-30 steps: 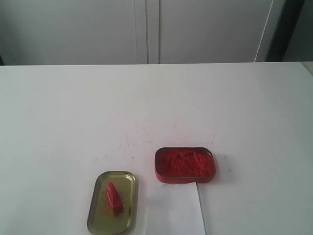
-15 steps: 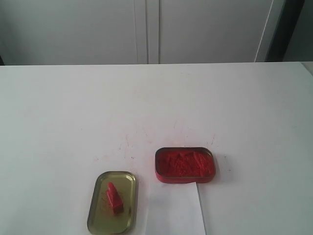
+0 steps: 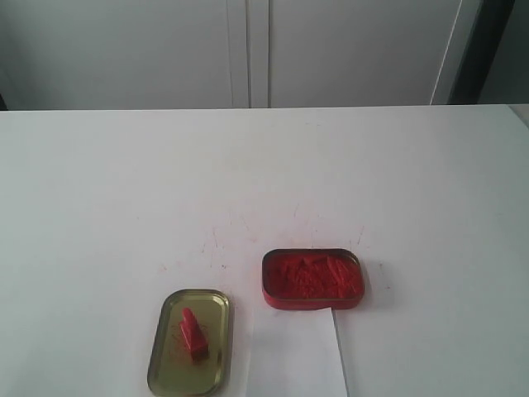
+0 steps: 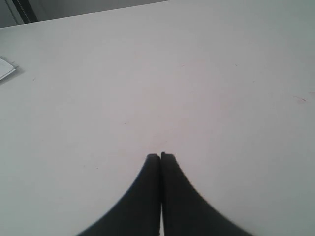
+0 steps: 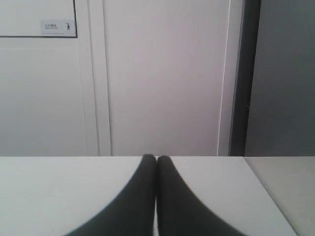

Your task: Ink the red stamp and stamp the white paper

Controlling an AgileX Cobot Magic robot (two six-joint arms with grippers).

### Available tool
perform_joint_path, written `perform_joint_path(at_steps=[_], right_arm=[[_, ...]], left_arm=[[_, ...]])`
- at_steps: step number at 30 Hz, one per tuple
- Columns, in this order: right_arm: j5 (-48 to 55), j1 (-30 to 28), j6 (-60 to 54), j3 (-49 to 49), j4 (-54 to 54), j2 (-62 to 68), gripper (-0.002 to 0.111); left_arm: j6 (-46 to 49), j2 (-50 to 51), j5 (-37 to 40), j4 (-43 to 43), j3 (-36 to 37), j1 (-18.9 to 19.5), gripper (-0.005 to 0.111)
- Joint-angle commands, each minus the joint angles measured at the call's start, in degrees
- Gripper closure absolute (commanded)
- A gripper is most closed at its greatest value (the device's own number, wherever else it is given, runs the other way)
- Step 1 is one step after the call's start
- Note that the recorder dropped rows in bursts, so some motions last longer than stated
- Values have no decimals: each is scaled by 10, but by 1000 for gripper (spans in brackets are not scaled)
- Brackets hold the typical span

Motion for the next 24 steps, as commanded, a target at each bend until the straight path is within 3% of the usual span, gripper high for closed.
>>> perform_joint_path(at_steps=[1, 13, 24], right_arm=[[63, 1, 3, -53, -3, 58, 108], [286, 1, 8, -201, 6, 272, 108], [339, 1, -38, -249, 33, 404, 108]], left_arm=[[2, -2, -1, -1, 2, 2, 107], [2, -2, -1, -1, 2, 2, 107], [2, -2, -1, -1, 2, 2, 107]])
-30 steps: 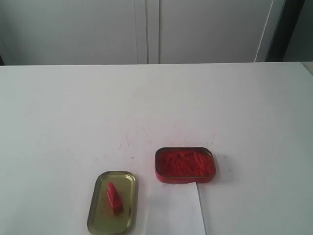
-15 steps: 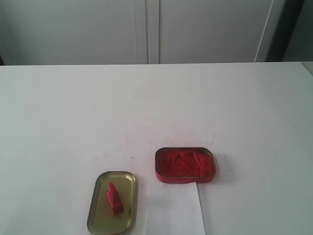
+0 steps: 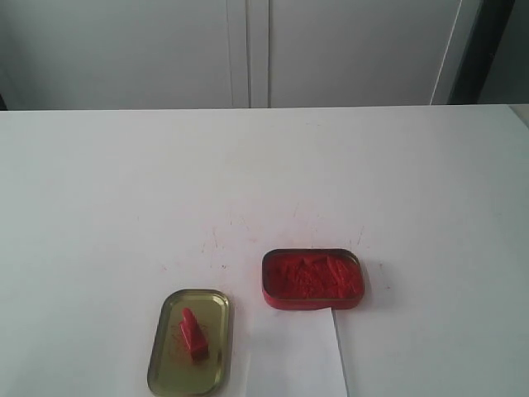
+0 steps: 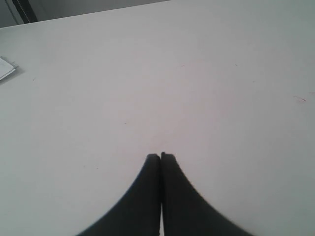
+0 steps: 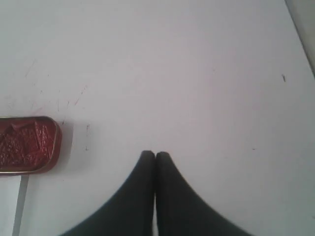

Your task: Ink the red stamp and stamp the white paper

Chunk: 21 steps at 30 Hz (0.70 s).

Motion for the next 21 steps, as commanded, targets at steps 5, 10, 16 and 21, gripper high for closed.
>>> perform_joint_path(at_steps=[5, 10, 16, 21], right_arm=[[1, 1, -37, -16, 34, 77, 108], [4, 1, -39, -17, 44, 121, 108], [38, 1, -52, -46, 56, 180, 108], [73, 1, -79, -73, 79, 233, 108]], left_arm=[[2, -2, -1, -1, 2, 2, 107], [2, -2, -1, -1, 2, 2, 107], [2, -2, -1, -1, 2, 2, 107], [2, -2, -1, -1, 2, 2, 107]])
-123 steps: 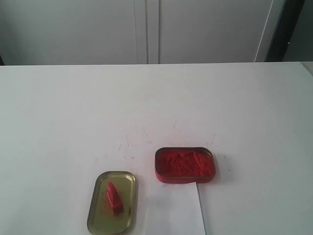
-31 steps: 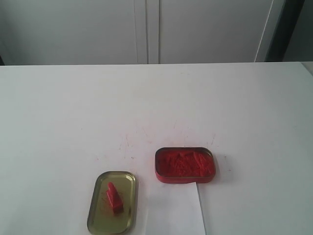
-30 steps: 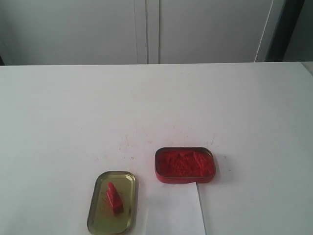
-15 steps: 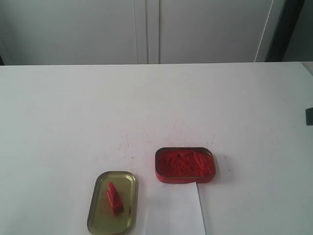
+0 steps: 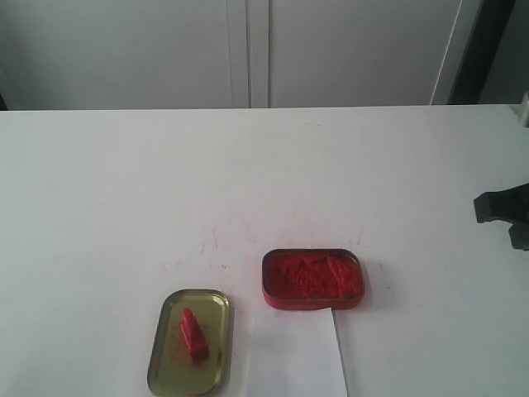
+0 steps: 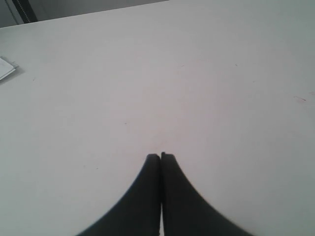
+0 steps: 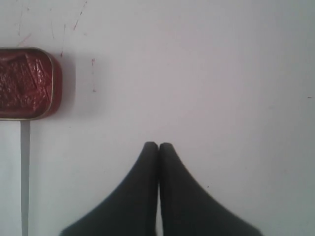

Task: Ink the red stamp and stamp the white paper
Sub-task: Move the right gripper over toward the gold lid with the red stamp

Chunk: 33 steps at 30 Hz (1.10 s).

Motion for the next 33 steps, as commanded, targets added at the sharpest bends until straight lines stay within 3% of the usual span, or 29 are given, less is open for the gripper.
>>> perform_joint_path(at_steps=[1, 12, 33], right_arm=[[35, 1, -25, -27, 20, 45, 108], [116, 5, -39, -88, 29, 117, 108], [140, 202, 4, -172, 26, 202, 108]], left_arm=[[2, -2, -1, -1, 2, 2, 107], [2, -2, -1, -1, 2, 2, 107], [2, -2, -1, -1, 2, 2, 107]])
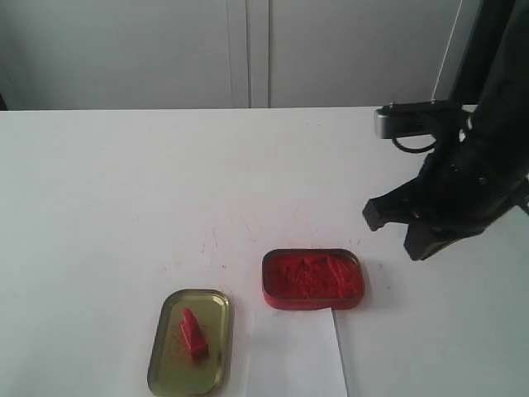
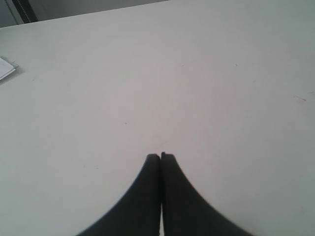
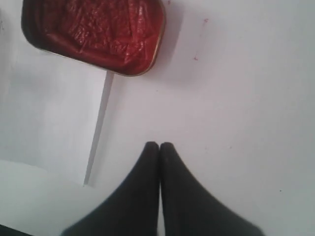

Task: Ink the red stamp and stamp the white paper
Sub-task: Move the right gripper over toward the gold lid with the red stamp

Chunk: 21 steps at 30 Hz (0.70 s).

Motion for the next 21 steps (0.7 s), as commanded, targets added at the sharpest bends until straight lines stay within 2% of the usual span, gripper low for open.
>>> perform_joint_path(at_steps=[1, 21], right_arm=[[7, 44, 19, -19, -2, 27, 108], [-2, 226, 71, -110, -3, 133, 108]], left_arm=[[2, -2, -1, -1, 2, 2, 107], [2, -2, -1, -1, 2, 2, 107]])
